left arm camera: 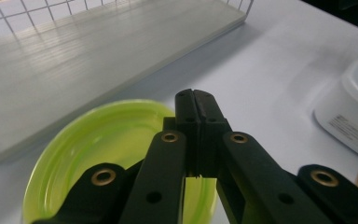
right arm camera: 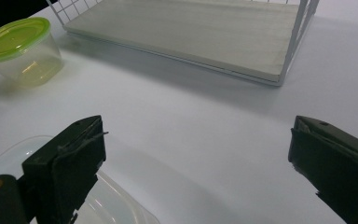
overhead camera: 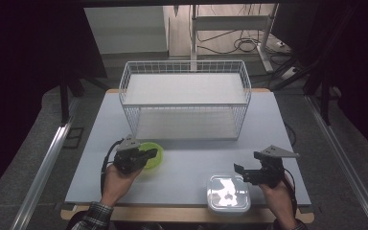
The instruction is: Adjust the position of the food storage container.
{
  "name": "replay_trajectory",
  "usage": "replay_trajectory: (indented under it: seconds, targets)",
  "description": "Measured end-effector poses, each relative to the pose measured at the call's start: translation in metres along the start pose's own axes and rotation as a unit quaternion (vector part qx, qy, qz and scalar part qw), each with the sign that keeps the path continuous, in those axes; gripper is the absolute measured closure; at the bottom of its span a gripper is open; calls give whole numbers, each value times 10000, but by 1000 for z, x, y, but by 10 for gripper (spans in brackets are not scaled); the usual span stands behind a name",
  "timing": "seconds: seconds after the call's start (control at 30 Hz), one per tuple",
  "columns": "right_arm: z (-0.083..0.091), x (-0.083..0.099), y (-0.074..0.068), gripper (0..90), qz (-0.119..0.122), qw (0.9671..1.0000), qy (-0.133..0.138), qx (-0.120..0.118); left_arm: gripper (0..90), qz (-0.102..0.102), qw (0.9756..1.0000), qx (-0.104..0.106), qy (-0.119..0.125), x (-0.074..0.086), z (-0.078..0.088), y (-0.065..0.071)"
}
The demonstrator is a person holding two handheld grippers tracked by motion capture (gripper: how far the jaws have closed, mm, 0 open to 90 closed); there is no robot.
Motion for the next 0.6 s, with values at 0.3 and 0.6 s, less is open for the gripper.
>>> replay_trajectory:
  seconds: [0.3,0.6]
  targets:
    - [0,1,1,44,-17,10000,-10,-6,899,-7,9996,-197,-184,-20,-27,-15]
    - [-2,2,0,46,25,10000,-50,-18,899,-90,9957,-448,-811,-13,-52,-27]
Point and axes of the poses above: each handheld gripper's, and its own axes: z roughly backward along the jaws, x roughly out of its underside, y roughly to its right, the point moved 10 cm from there along -z, roughly forward along the jaws, and after that the axes turned 1 degree about x, right-handed, at the moved point
